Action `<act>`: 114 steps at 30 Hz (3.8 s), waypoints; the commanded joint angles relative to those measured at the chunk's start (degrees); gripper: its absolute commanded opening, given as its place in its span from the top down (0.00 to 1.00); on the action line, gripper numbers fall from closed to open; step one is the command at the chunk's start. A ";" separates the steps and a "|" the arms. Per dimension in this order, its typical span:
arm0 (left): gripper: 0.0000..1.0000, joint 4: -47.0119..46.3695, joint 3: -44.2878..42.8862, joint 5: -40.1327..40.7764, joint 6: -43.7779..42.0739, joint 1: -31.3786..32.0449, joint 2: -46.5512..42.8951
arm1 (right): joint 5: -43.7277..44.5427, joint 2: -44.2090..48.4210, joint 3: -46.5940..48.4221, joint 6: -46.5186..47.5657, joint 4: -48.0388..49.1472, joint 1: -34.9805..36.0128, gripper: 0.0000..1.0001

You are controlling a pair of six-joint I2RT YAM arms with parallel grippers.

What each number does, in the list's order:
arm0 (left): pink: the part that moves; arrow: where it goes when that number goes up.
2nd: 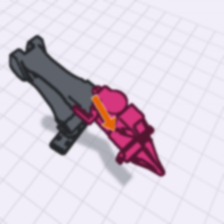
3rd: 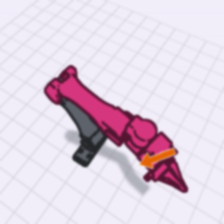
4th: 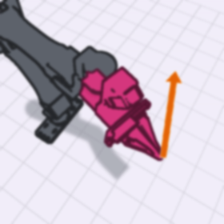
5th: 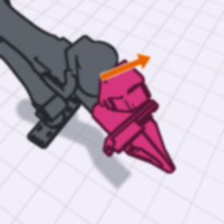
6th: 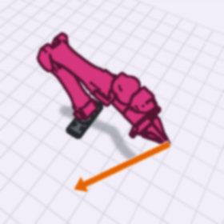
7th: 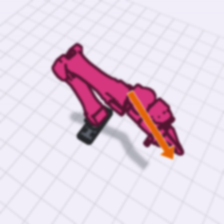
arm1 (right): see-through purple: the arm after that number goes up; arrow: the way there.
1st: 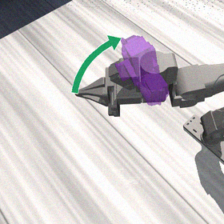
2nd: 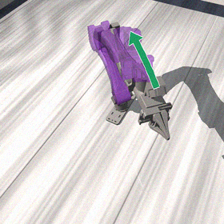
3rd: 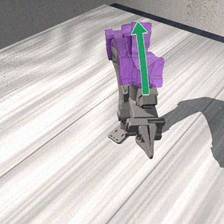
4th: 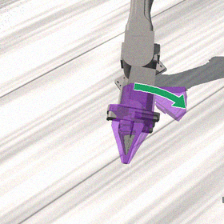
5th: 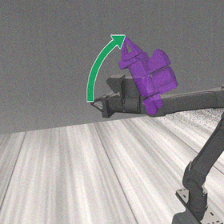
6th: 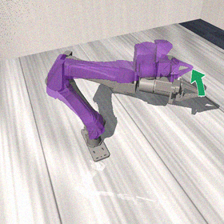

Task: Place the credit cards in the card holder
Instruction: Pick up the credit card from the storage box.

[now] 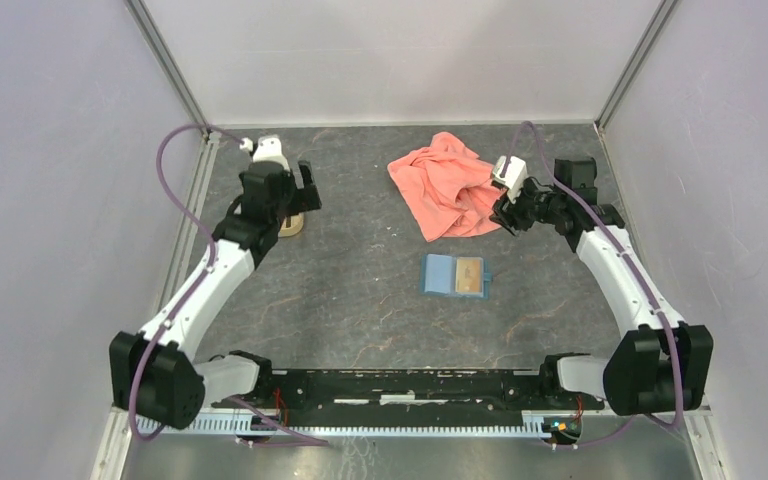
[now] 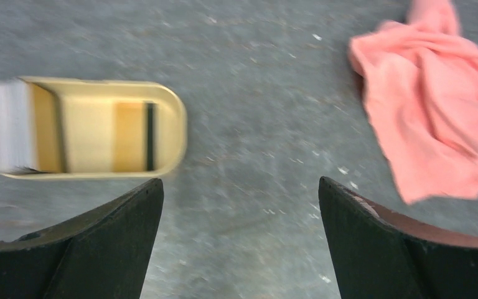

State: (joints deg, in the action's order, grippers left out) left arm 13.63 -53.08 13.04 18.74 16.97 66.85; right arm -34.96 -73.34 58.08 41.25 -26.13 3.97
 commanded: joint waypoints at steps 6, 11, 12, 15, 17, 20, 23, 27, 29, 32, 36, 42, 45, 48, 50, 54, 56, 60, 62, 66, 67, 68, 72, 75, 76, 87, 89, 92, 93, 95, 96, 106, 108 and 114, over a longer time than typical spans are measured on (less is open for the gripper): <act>0.00 1.64 -8.47 11.96 -21.64 -10.82 12.60 | -15.25 -1.76 -5.81 2.47 -2.04 0.01 0.43; 0.00 -0.67 -9.99 4.47 -22.63 -17.79 15.76 | -15.32 -2.17 -7.28 1.99 -0.85 0.07 0.43; 0.00 -0.10 -10.72 3.26 -22.80 -19.25 17.14 | -15.31 -2.60 -7.24 1.91 -0.93 0.02 0.43; 0.00 2.09 -13.12 2.97 -22.87 -20.25 21.47 | -15.07 -3.32 -7.22 1.90 -1.06 0.00 0.43; 0.00 0.44 -11.93 4.04 -23.24 -20.42 22.71 | -14.89 -3.39 -7.45 1.98 -0.94 0.04 0.43; 0.05 -1.81 -9.90 4.55 -23.32 -21.47 24.71 | -14.79 -4.12 -7.55 2.24 -1.00 0.02 0.43; 0.11 -1.11 -10.87 3.11 -23.02 -21.87 27.21 | -14.82 -5.34 -7.64 2.42 -1.10 0.07 0.43; 0.16 0.14 -13.17 3.15 -22.27 -22.00 30.00 | -14.48 -6.47 -7.28 3.17 -1.99 0.11 0.44; 0.18 0.64 -13.63 3.75 -22.06 -21.99 31.44 | -14.17 -6.70 -7.28 3.22 -2.00 0.10 0.44; 0.22 1.11 -14.14 6.09 -21.66 -21.97 33.36 | -13.98 -6.95 -7.29 3.39 -2.08 0.10 0.44; 0.25 1.15 -14.38 7.98 -20.75 -22.08 34.21 | -13.99 -7.25 -7.31 3.74 -2.32 0.14 0.44; 0.25 1.16 -14.34 9.71 -20.00 -22.09 33.59 | -13.86 -7.76 -7.05 4.24 -2.85 0.07 0.44; 0.25 0.56 -13.95 11.47 -19.84 -22.07 33.32 | -13.73 -7.85 -7.02 4.29 -2.92 0.11 0.44; 0.27 0.51 -13.97 12.68 -19.05 -22.07 33.74 | -13.64 -8.00 -7.02 4.36 -3.09 0.09 0.44; 0.27 0.52 -13.97 12.67 -18.94 -22.10 33.94 | -13.56 -8.09 -7.02 4.38 -3.12 0.08 0.44; 0.29 0.66 -13.98 12.80 -18.94 -22.13 34.43 | -13.56 -7.96 -6.93 4.45 -3.20 0.10 0.44; 0.32 0.88 -14.13 12.95 -18.92 -22.07 34.64 | -13.49 -8.03 -6.93 4.53 -3.23 0.09 0.44; 0.38 1.17 -14.21 13.22 -18.92 -22.08 34.09 | -13.47 -8.15 -6.84 4.61 -3.40 0.14 0.44; 0.41 1.19 -14.08 13.64 -18.92 -22.08 33.60 | -13.38 -8.16 -6.84 4.62 -3.44 0.12 0.44; 0.46 0.87 -13.89 14.21 -18.93 -22.10 32.86 | -13.30 -8.15 -6.76 4.62 -3.49 0.09 0.44; 0.47 0.87 -13.86 14.25 -18.99 -22.07 32.76 | -13.29 -8.16 -6.76 4.62 -3.46 0.08 0.44; 0.49 0.95 -13.81 14.29 -18.93 -22.07 32.67 | -13.29 -8.12 -6.76 4.62 -3.49 0.08 0.44; 0.51 0.94 -13.81 14.34 -18.96 -22.08 32.15 | -13.29 -8.13 -6.76 4.62 -3.49 0.16 0.44; 0.53 0.87 -13.72 14.14 -18.92 -22.14 31.73 | -13.14 -8.13 -6.76 4.62 -3.49 0.08 0.44; 0.53 0.87 -13.72 14.06 -18.96 -22.13 31.64 | -13.12 -8.13 -6.76 4.62 -3.56 0.08 0.44; 0.63 0.89 -13.55 12.90 -17.44 -22.14 30.41 | -12.85 -8.23 -6.60 4.80 -3.82 0.12 0.44; 0.66 0.87 -13.54 12.82 -17.42 -22.07 30.27 | -12.78 -8.23 -6.58 4.80 -3.83 0.15 0.44; 0.71 1.02 -13.54 12.51 -17.42 -22.06 30.18 | -12.82 -8.29 -6.58 4.84 -3.89 0.10 0.44; 0.72 0.97 -13.54 12.39 -17.39 -22.07 30.24 | -12.80 -8.30 -6.50 4.88 -3.92 0.08 0.44; 0.77 1.04 -13.54 12.13 -17.34 -22.08 30.27 | -12.78 -8.19 -6.49 4.89 -3.99 0.08 0.44; 0.79 1.09 -13.54 11.98 -17.34 -22.09 30.27 | -12.81 -8.12 -6.49 4.89 -4.01 0.19 0.44; 0.95 1.40 -13.93 9.83 -16.94 -22.07 29.85 | -12.59 -8.18 -6.52 4.99 -4.01 0.12 0.44; 0.96 1.49 -13.98 9.31 -16.81 -22.07 29.54 | -12.51 -8.13 -6.50 4.98 -4.01 0.11 0.44; 0.97 1.53 -13.72 7.16 -16.31 -22.08 28.23 | -12.41 -8.13 -6.49 5.06 -3.99 0.15 0.44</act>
State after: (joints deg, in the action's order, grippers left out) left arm 15.16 -65.39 20.82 0.62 -4.75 98.80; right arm -47.46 -81.49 50.72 45.36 -29.78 4.08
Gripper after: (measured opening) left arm 0.050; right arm 0.560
